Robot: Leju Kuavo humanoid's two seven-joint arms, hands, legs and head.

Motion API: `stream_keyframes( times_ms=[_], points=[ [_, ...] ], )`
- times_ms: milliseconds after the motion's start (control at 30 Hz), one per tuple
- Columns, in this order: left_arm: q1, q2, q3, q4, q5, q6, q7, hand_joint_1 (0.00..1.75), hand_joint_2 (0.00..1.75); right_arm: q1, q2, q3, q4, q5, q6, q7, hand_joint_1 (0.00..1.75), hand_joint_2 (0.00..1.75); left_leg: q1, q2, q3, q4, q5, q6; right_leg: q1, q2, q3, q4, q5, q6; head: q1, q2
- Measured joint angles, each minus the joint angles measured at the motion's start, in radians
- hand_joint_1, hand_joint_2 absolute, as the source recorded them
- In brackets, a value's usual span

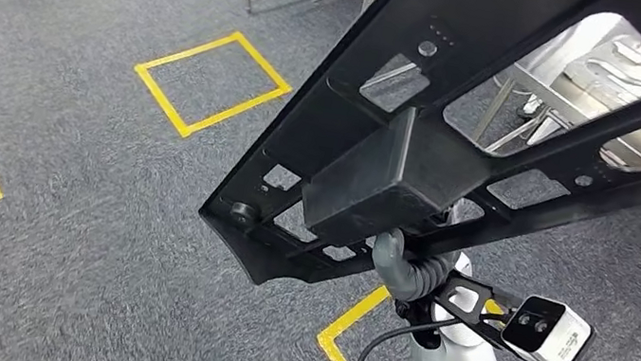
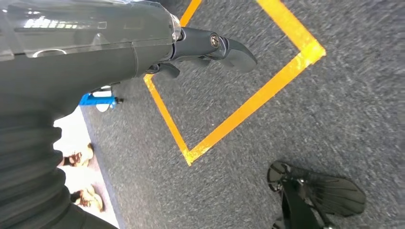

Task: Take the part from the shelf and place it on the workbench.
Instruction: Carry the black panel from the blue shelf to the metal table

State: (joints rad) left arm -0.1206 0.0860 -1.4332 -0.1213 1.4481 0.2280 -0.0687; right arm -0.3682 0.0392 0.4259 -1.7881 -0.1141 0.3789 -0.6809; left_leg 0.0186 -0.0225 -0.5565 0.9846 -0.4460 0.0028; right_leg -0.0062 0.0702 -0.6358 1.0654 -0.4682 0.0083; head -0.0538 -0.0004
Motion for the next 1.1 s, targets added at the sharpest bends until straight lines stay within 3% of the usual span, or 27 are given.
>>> stream_keyframes(
  times_ms=[33, 100, 133, 167, 200, 267, 333, 433, 500, 567, 600, 633, 667, 700, 733, 800, 867, 933, 1000, 1067, 1100],
  points=[
    [0.001, 0.000, 0.000, 0.000, 0.000, 0.000, 0.000, 0.00, 1.75, 0.000, 0.000, 0.000, 0.000, 0.000, 0.000, 0.000, 1.75, 1.75, -0.001, 0.012, 0.001, -0.003, 0.001, 0.004, 0.000, -0.030, -0.027, 0.055, -0.030, 0.002, 0.000, 0.000],
    [0.006, 0.000, 0.000, 0.000, 0.000, -0.001, 0.000, 0.00, 1.75, 0.000, 0.000, 0.000, 0.001, 0.003, 0.000, 0.000, 1.75, 1.75, -0.003, 0.037, 0.001, -0.003, -0.001, 0.008, -0.003, -0.054, -0.095, 0.188, -0.086, 0.008, 0.000, 0.000],
    [0.008, 0.000, 0.000, 0.000, 0.000, -0.001, 0.000, 0.00, 1.75, 0.001, 0.000, 0.000, 0.002, 0.006, -0.001, 0.000, 1.75, 1.75, -0.003, 0.050, 0.001, -0.003, -0.002, 0.008, -0.005, -0.058, -0.117, 0.229, -0.094, 0.011, 0.000, 0.000],
    [0.008, 0.000, 0.000, 0.000, 0.000, 0.000, 0.000, 0.00, 1.75, 0.001, 0.000, 0.000, 0.003, 0.009, -0.001, 0.000, 1.75, 1.75, -0.003, 0.062, 0.001, -0.002, -0.003, 0.007, -0.008, -0.061, -0.119, 0.232, -0.083, 0.013, 0.000, 0.000],
    [0.007, 0.000, 0.000, 0.000, 0.000, 0.000, 0.000, 0.00, 1.75, 0.001, 0.000, 0.001, 0.003, 0.011, -0.002, 0.000, 1.75, 1.75, -0.003, 0.073, 0.002, -0.001, -0.005, 0.005, -0.010, -0.068, -0.100, 0.195, -0.056, 0.015, 0.000, 0.000],
    [0.006, -0.001, 0.000, 0.000, 0.000, 0.000, -0.001, 0.00, 1.75, 0.000, 0.000, 0.000, 0.003, 0.008, -0.003, 0.000, 1.75, 1.75, -0.005, 0.092, 0.006, 0.006, -0.013, -0.004, -0.009, -0.111, -0.024, 0.052, 0.005, 0.014, 0.000, 0.000],
    [0.006, -0.001, 0.000, 0.000, 0.000, 0.000, -0.002, 0.00, 1.75, 0.001, -0.001, -0.001, 0.002, 0.004, -0.003, 0.000, 1.75, 1.75, -0.010, 0.109, 0.011, 0.011, -0.023, -0.016, -0.002, -0.142, 0.022, -0.036, 0.026, 0.003, 0.000, 0.000],
    [0.004, -0.001, 0.000, 0.000, 0.000, 0.001, -0.003, 0.00, 1.75, 0.004, -0.005, -0.003, 0.001, 0.003, -0.002, 0.000, 1.75, 1.75, -0.008, 0.132, 0.019, 0.013, -0.032, -0.035, 0.002, -0.113, 0.023, -0.047, 0.026, -0.016, 0.000, 0.000],
    [0.001, -0.001, 0.000, 0.000, 0.000, 0.001, -0.004, 0.00, 1.75, 0.004, -0.006, -0.004, 0.000, 0.003, -0.001, 0.000, 1.75, 1.75, -0.003, 0.100, 0.005, 0.054, -0.063, -0.044, -0.002, -0.091, 0.026, -0.052, 0.031, -0.029, 0.000, 0.000],
    [0.004, -0.001, 0.000, 0.000, 0.000, 0.000, -0.003, 0.00, 1.75, 0.005, -0.006, -0.004, -0.001, 0.003, -0.001, 0.000, 1.75, 1.75, -0.001, 0.050, -0.050, 0.175, -0.127, -0.049, -0.003, -0.069, 0.027, -0.054, 0.033, -0.037, 0.000, 0.000],
    [0.007, -0.001, 0.000, 0.000, 0.000, 0.000, -0.002, 0.00, 1.75, 0.007, -0.006, -0.004, 0.000, 0.003, -0.001, 0.000, 1.75, 1.75, 0.000, 0.039, -0.084, 0.243, -0.155, -0.050, -0.002, -0.057, 0.026, -0.053, 0.033, -0.039, 0.000, 0.000],
    [0.010, -0.001, 0.000, 0.000, 0.000, 0.000, -0.001, 0.00, 1.75, 0.009, -0.006, -0.004, 0.000, 0.003, -0.001, 0.000, 1.75, 1.75, 0.000, 0.034, -0.111, 0.292, -0.168, -0.050, -0.001, -0.043, 0.026, -0.053, 0.033, -0.039, 0.000, 0.000],
    [0.012, -0.001, 0.000, 0.000, 0.000, 0.000, 0.000, 0.00, 1.75, 0.011, -0.007, -0.004, 0.000, 0.003, -0.001, 0.000, 1.75, 1.75, 0.000, 0.031, -0.121, 0.306, -0.160, -0.048, 0.000, -0.030, 0.027, -0.051, 0.033, -0.040, 0.000, 0.000],
    [0.012, -0.001, 0.000, 0.000, 0.000, 0.000, 0.000, 0.00, 1.75, 0.012, -0.007, -0.004, 0.000, 0.003, -0.001, 0.000, 1.75, 1.75, 0.000, 0.029, -0.113, 0.278, -0.132, -0.046, 0.001, -0.016, 0.027, -0.050, 0.033, -0.039, 0.000, 0.000],
    [0.012, -0.001, 0.000, 0.000, 0.000, 0.000, 0.000, 0.00, 1.75, 0.012, -0.007, -0.004, 0.000, 0.003, -0.001, 0.000, 1.75, 1.75, 0.000, 0.020, -0.088, 0.216, -0.092, -0.041, 0.001, -0.003, 0.028, -0.049, 0.032, -0.039, 0.000, 0.000],
    [0.011, 0.001, 0.000, 0.000, 0.000, 0.001, 0.000, 0.00, 1.75, 0.012, -0.007, -0.004, 0.000, 0.003, -0.001, 0.000, 1.75, 1.75, 0.000, -0.019, -0.032, 0.081, -0.033, -0.030, 0.001, 0.021, 0.026, -0.045, 0.032, -0.033, 0.000, 0.000],
    [0.011, 0.003, 0.000, 0.000, 0.000, 0.001, 0.000, 0.00, 1.75, 0.013, -0.007, -0.005, 0.000, 0.003, -0.001, 0.000, 1.75, 1.75, -0.003, -0.041, -0.008, 0.025, -0.022, -0.022, -0.001, 0.041, 0.021, -0.044, 0.035, -0.021, 0.000, 0.000],
    [0.008, 0.002, 0.000, 0.000, 0.000, 0.001, 0.000, 0.00, 1.75, 0.015, -0.008, -0.007, 0.000, 0.003, -0.001, 0.000, 1.75, 1.75, -0.004, -0.024, -0.003, 0.016, -0.017, -0.012, -0.005, 0.052, 0.019, -0.047, 0.038, -0.007, 0.000, 0.000],
    [0.005, 0.001, 0.000, 0.000, 0.000, 0.001, 0.000, 0.00, 1.75, 0.014, -0.008, -0.010, 0.000, 0.003, -0.001, 0.000, 1.75, 1.75, -0.002, -0.002, 0.004, 0.003, -0.009, 0.002, -0.001, 0.011, 0.005, -0.019, 0.016, 0.002, 0.000, 0.000],
    [0.008, 0.001, 0.000, 0.000, 0.000, 0.001, 0.000, 0.00, 1.75, 0.013, -0.009, -0.011, 0.000, 0.003, -0.001, 0.000, 1.75, 1.75, -0.002, 0.021, 0.006, -0.004, -0.006, 0.011, 0.000, -0.044, -0.044, 0.083, -0.042, 0.007, 0.000, 0.000],
    [0.010, 0.001, 0.000, 0.000, 0.000, 0.001, 0.000, 0.00, 1.75, 0.015, -0.009, -0.011, 0.000, 0.003, -0.001, 0.000, 1.75, 1.75, -0.003, 0.034, 0.005, -0.004, -0.006, 0.012, -0.002, -0.054, -0.078, 0.151, -0.073, 0.010, 0.000, 0.000]
  ],
)
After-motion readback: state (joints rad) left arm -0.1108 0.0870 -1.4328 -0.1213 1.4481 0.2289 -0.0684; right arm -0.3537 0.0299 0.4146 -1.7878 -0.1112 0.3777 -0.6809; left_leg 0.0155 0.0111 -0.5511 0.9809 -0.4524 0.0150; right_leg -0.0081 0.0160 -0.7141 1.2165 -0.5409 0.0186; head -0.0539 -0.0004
